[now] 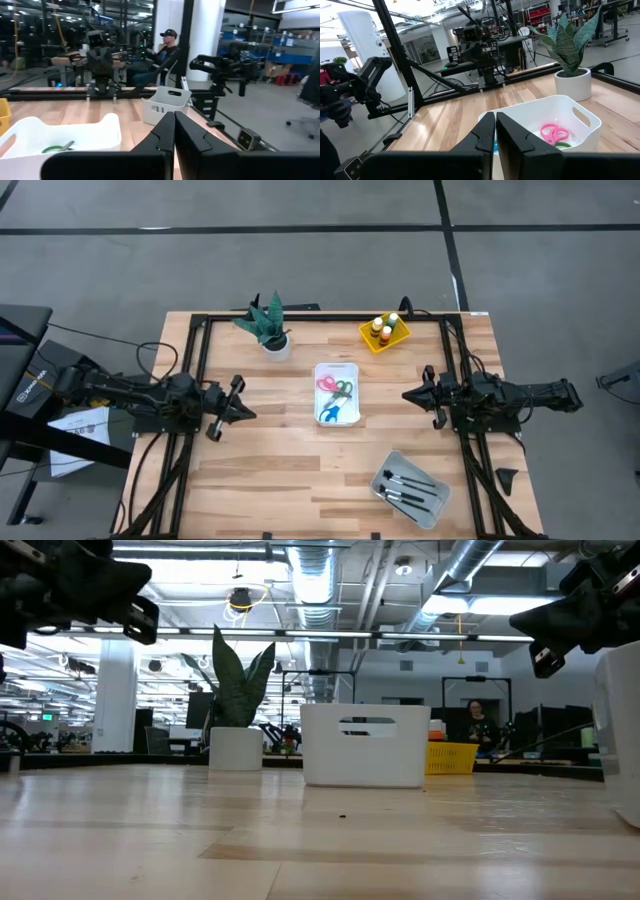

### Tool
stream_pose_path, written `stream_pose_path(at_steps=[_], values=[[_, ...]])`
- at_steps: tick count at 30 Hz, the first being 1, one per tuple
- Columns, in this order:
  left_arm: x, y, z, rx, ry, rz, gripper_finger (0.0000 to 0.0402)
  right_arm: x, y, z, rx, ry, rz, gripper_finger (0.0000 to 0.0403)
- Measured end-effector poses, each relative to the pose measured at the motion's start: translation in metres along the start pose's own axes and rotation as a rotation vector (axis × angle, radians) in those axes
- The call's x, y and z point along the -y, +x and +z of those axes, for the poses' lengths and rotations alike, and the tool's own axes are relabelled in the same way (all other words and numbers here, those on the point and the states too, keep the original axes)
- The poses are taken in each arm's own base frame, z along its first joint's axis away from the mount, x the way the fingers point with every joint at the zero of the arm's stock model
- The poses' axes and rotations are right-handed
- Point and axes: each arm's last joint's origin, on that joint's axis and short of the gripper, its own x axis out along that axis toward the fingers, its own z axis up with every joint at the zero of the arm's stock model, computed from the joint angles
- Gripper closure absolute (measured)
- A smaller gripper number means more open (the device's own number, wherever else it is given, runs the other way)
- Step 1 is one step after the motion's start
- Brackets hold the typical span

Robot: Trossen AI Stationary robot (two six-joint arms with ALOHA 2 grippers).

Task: Pick & Place Paint Supplies
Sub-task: Return to Home Position

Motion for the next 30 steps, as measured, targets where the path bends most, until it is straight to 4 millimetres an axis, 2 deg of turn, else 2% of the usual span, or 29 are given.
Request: stream_pose_path(at_steps=[10, 23, 30], values=[[0.003, -0.013, 0.002, 0.002, 0.027, -0.004, 0.0401, 0.0, 0.0, 0.0, 0.0, 0.0, 0.0, 0.039], [0.006, -0.027, 0.009, 0.085, 0.05, 0.026, 0.0401, 0.0, 0.0, 0.0, 0.0, 0.0, 0.0, 0.039], [0.006, -0.03, 0.003, 0.027, 0.034, 0.017, 0.04, 0.0, 0.0, 0.0, -0.001, 0.0, 0.0, 0.039]])
